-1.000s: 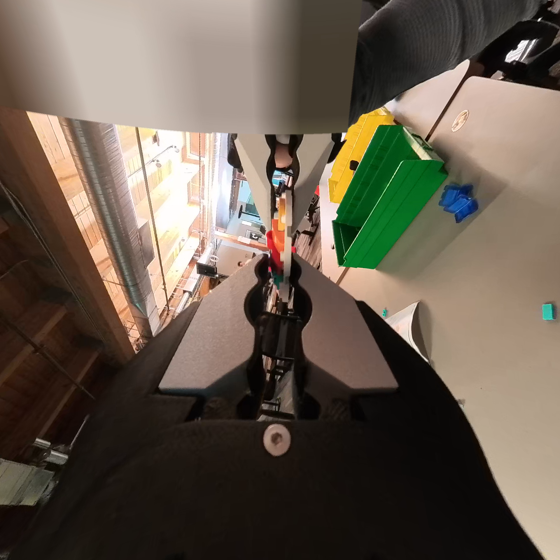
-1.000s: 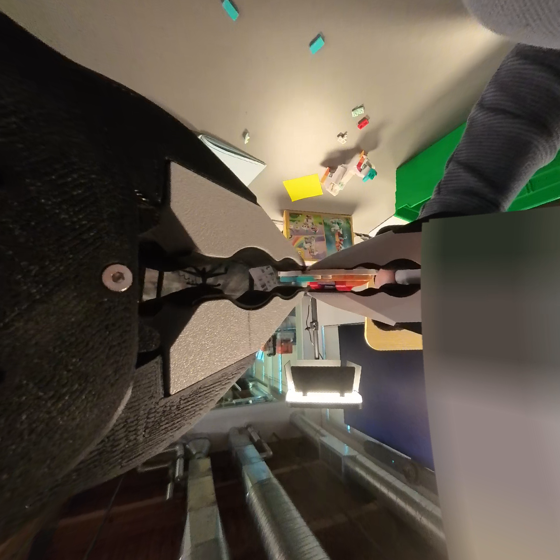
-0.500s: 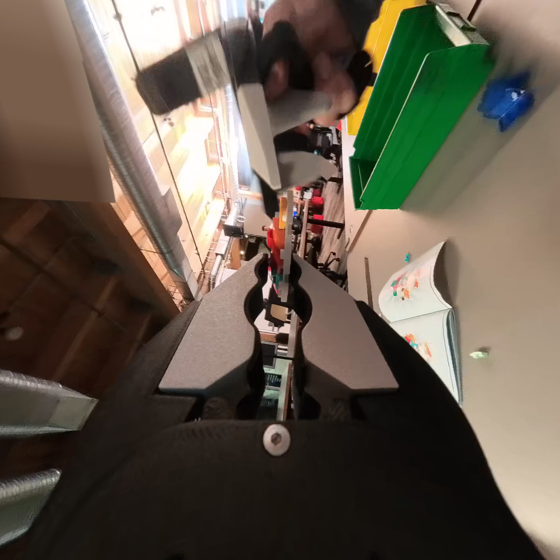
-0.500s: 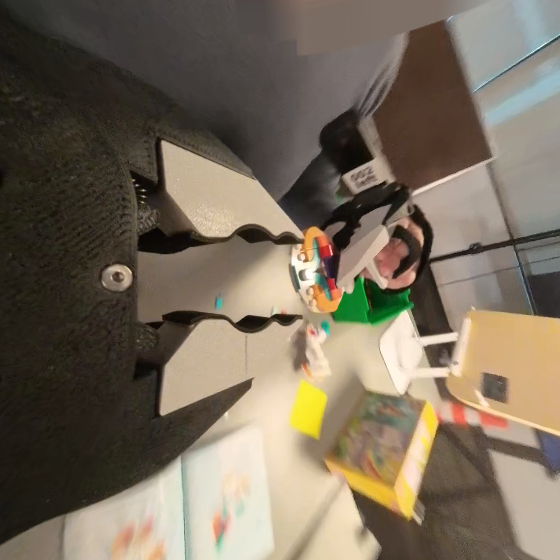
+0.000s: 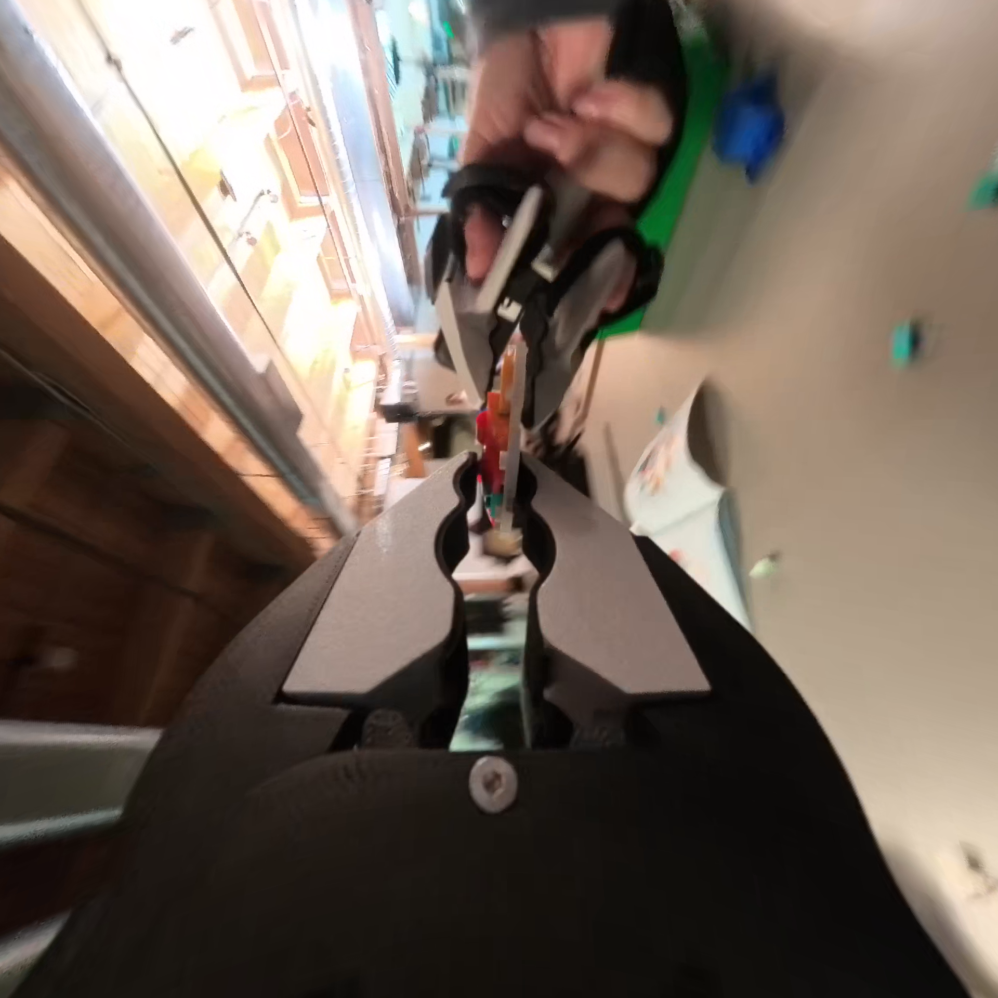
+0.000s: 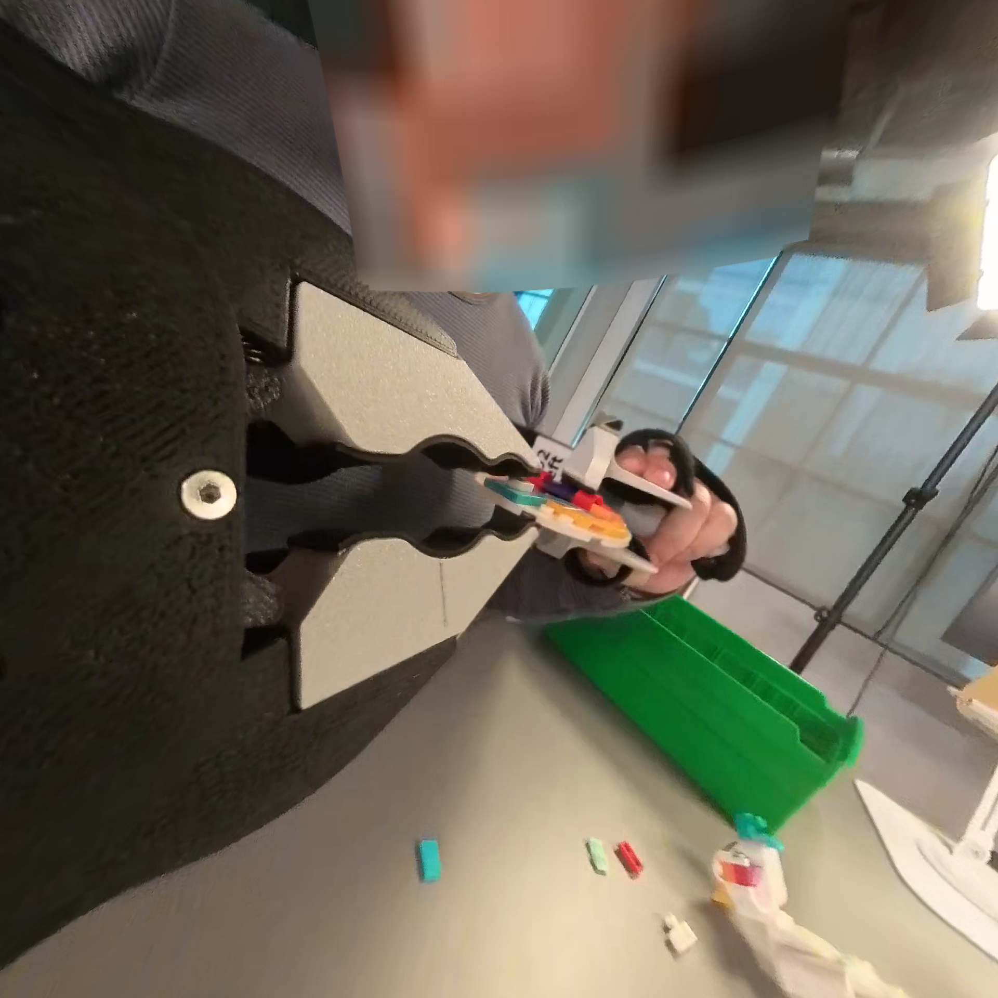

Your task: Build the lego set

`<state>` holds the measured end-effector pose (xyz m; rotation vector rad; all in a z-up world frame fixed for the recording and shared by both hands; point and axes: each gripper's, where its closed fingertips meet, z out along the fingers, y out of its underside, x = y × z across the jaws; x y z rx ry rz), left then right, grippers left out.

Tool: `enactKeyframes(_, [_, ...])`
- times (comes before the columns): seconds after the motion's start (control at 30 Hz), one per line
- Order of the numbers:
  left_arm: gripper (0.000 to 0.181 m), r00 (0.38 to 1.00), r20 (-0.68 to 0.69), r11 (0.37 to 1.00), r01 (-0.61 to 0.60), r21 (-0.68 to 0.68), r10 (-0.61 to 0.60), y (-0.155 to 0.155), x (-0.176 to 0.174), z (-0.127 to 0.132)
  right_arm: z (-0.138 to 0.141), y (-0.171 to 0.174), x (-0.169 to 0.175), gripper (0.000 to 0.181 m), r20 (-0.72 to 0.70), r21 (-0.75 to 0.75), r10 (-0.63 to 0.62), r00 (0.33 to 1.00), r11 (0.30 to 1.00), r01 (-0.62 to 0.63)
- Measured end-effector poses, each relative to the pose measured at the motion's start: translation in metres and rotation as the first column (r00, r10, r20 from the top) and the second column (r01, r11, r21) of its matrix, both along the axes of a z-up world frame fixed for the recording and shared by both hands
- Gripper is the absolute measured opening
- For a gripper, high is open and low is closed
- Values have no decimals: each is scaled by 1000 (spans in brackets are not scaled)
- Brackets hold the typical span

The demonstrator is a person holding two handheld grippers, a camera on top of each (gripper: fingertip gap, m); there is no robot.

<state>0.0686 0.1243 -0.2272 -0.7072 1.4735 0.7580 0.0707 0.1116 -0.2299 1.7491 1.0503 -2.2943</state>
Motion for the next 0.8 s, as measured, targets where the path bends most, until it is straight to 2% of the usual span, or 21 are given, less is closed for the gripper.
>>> enactKeyframes(0.03, [11,998,-60,998,-30,57,34,1,-1,-4,-4,0,0,10,-1,-25,9,1000,1000,-10])
enactKeyframes(0.1, [12,985,-146,987,-67,144,89,4,-4,-11,-14,2,-2,9,3,-40,17,1000,999,-17])
enactKeyframes(0.2, [19,991,-70,989,-106,106,113,8,-12,-16,-20,7,-7,8,-12,1,-2,1000,1000,2])
enactKeyframes(0.3, [44,971,145,980,-181,-80,192,15,-37,-16,-16,21,-11,7,-71,59,-84,994,994,88])
enactKeyframes(0.37, [60,903,331,942,-182,-281,273,21,-57,-24,-14,34,-13,6,-131,108,-165,978,978,180])
enactKeyframes(0.4, [66,846,434,907,-125,-401,308,21,-63,-30,-14,40,-15,7,-153,118,-203,967,968,222])
enactKeyframes(0.47, [73,686,641,804,137,-578,344,14,-60,-39,-14,46,-20,7,-207,142,-264,942,945,296])
enactKeyframes(0.5, [73,591,720,744,280,-606,364,9,-57,-40,-15,46,-23,7,-227,148,-279,933,937,316])
enactKeyframes(0.53, [75,488,781,702,392,-595,389,7,-56,-39,-16,46,-26,7,-245,149,-289,925,932,330])
enactKeyframes(0.57, [72,376,829,686,471,-555,413,7,-58,-36,-16,44,-29,7,-271,149,-296,916,927,343])
enactKeyframes(0.63, [65,197,862,663,566,-489,468,9,-62,-37,-20,42,-36,7,-295,156,-306,905,919,362])
enactKeyframes(0.7, [57,68,841,614,652,-445,537,12,-62,-41,-23,40,-43,7,-318,166,-301,899,916,365])
enactKeyframes(0.8, [40,-67,831,535,793,-292,553,8,-57,-32,-25,36,-49,7,-341,202,-260,903,918,341])
